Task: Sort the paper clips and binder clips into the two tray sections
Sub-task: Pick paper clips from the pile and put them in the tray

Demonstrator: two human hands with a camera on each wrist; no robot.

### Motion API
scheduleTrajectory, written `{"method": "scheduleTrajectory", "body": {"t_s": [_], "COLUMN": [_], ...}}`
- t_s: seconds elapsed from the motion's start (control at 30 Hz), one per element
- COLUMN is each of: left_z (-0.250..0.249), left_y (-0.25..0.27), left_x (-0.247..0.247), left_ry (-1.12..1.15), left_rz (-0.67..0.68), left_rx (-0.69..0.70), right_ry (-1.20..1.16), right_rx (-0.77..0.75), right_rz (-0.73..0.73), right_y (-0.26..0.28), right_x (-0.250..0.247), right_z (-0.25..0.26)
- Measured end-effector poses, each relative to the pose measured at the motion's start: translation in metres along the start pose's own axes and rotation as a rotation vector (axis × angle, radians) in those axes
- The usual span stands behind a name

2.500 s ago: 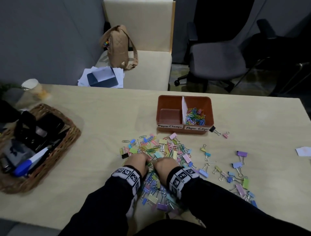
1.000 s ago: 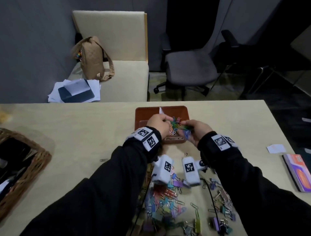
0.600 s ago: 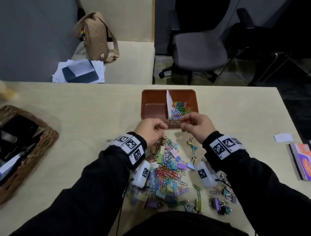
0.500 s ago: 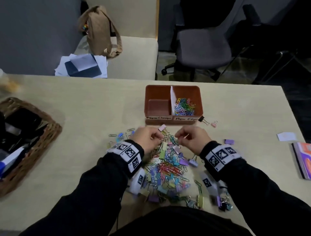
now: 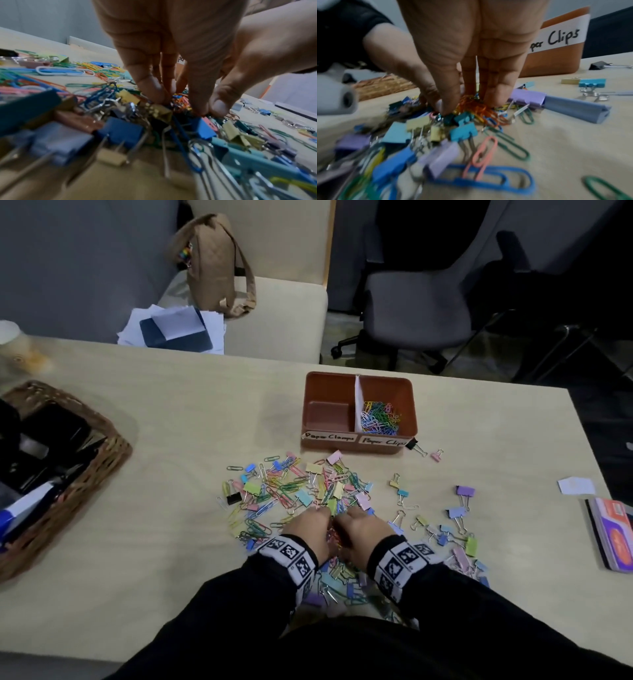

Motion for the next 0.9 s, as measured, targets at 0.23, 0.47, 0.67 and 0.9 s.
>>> {"method": "scheduleTrajectory", "body": {"t_s": [0.23, 0.47, 0.67, 0.9], "left_z": [0.002, 0.008, 0.004, -0.015], "left_y": [-0.001, 0.003, 0.001, -0.007], "left_x": [-0.002, -0.003, -0.018, -0.048], "left_ry": [0.073, 0.147, 0.301, 0.546], "left_rz": [-0.008, -0.048, -0.104, -0.07], "left_rx": [-0.022, 0.017, 0.043, 0.069], "right_ry": [-0.042, -0.335, -0.827, -1.524], "right_rx": [0.0, 0.182, 0.235, 0.2], "right_rz": [-0.096, -0.158, -0.23, -0.1], "right_y": [0.001, 0.004, 0.002, -0.001], "right_x": [0.003, -0.003, -0.008, -0.024], "right_z": [0.006, -0.015, -0.035, -0.044]}}
Point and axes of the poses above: each hand's wrist, its own y-axis away from the middle knuckle, its own x-axis out of the palm, z = x × y, the point moved 3 cm from there along -y, towards the middle knuckle, and after that the axes turned 4 degrees about z, right-handed, at the moved point
